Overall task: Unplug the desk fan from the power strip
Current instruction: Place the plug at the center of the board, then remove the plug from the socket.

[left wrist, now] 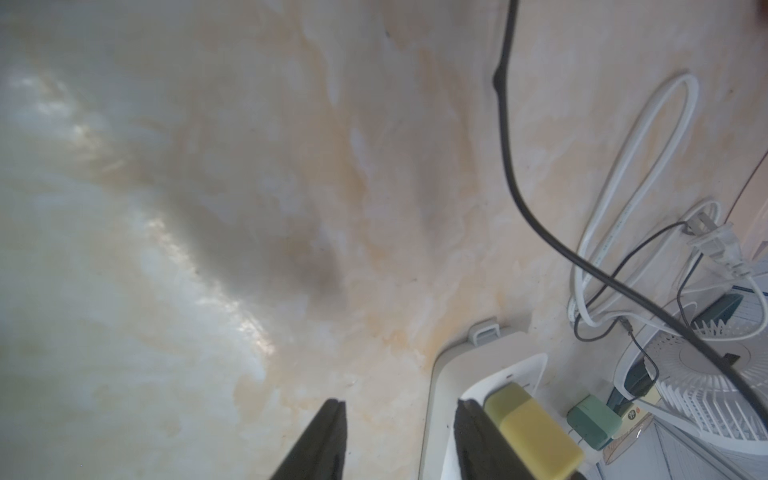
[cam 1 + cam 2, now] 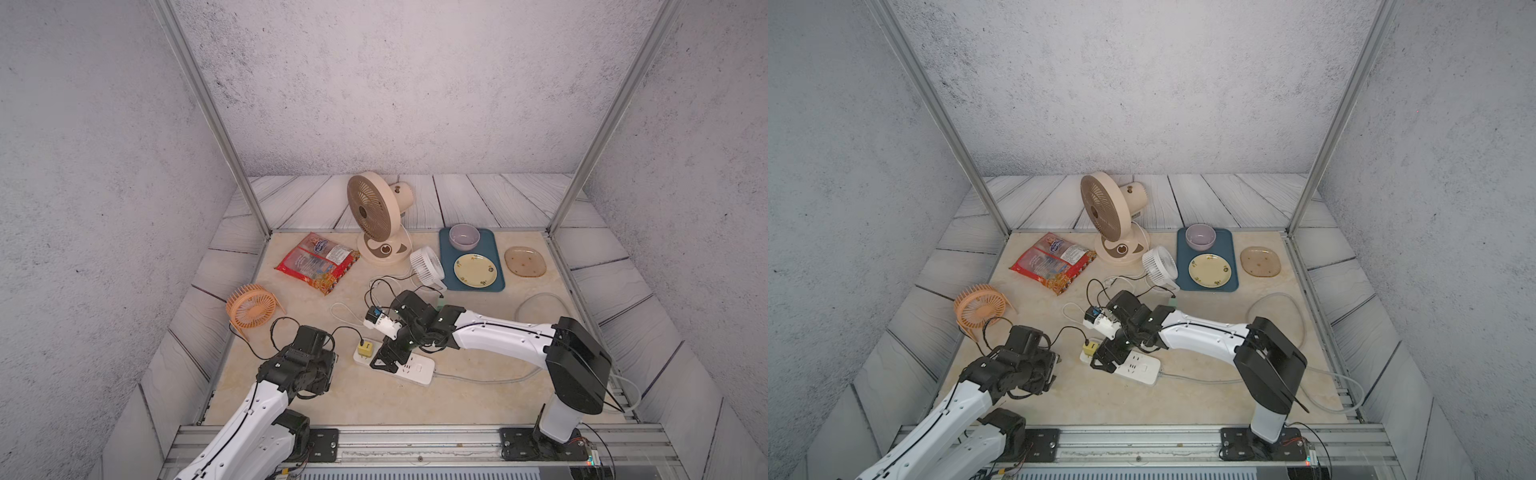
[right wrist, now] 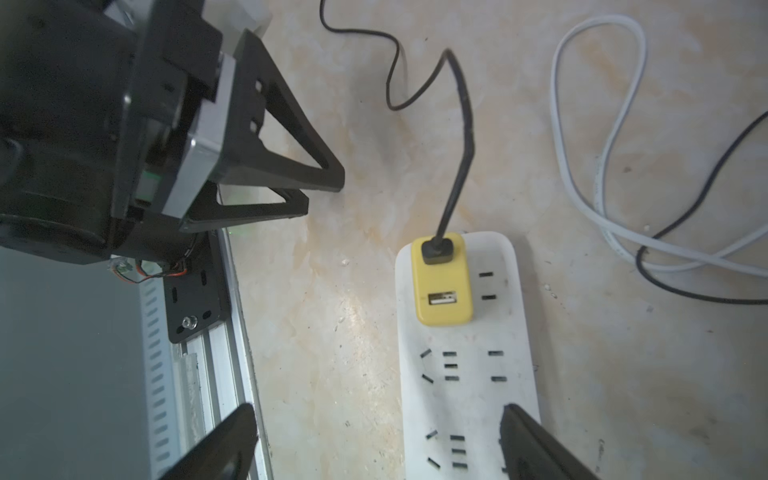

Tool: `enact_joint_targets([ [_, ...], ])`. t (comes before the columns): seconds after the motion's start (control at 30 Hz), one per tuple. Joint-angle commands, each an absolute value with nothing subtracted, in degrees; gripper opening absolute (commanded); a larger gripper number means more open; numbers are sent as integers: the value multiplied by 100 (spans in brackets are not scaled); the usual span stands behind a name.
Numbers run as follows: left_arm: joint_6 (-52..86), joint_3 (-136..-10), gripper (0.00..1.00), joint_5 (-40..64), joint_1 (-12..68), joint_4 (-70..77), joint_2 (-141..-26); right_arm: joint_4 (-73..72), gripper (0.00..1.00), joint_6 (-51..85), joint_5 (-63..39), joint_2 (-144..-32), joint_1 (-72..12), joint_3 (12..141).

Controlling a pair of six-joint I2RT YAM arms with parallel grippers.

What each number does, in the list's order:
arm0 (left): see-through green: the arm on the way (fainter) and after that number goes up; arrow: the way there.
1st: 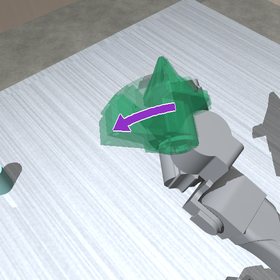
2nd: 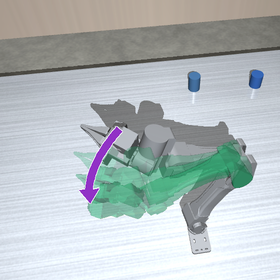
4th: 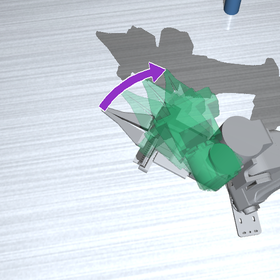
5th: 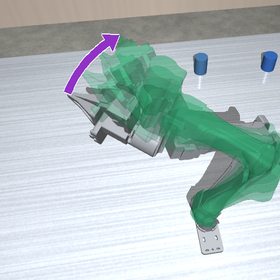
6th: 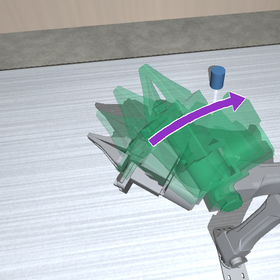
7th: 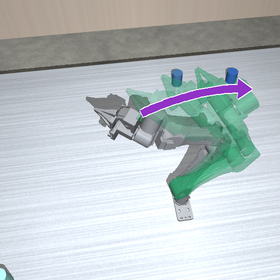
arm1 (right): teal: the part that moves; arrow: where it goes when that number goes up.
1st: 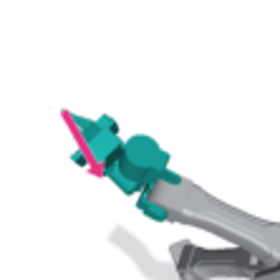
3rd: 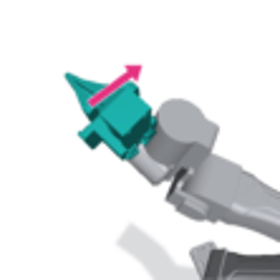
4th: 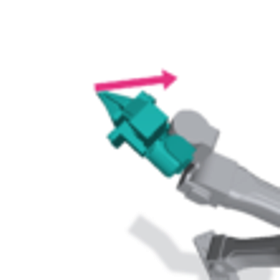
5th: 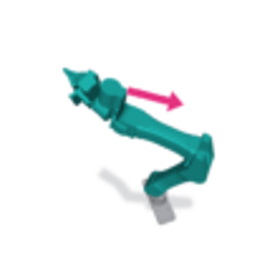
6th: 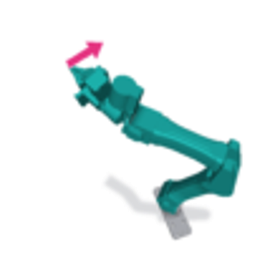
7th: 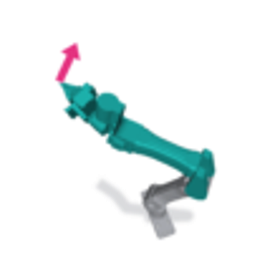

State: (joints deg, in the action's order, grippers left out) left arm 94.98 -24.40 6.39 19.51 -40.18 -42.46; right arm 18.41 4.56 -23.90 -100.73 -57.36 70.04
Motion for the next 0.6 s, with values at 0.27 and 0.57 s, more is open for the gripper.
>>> enact_joint_targets([
  [0.27, 9798, -2045, 49, 1146, 1547, -4213, -3598, 2055, 78, 646, -1666, -11008, -5816, 7786],
  [0.57, 9606, -2108, 49, 1333, 1513, -4233, -3695, 2109, 56, 576, -1812, -11378, -5835, 8095],
])
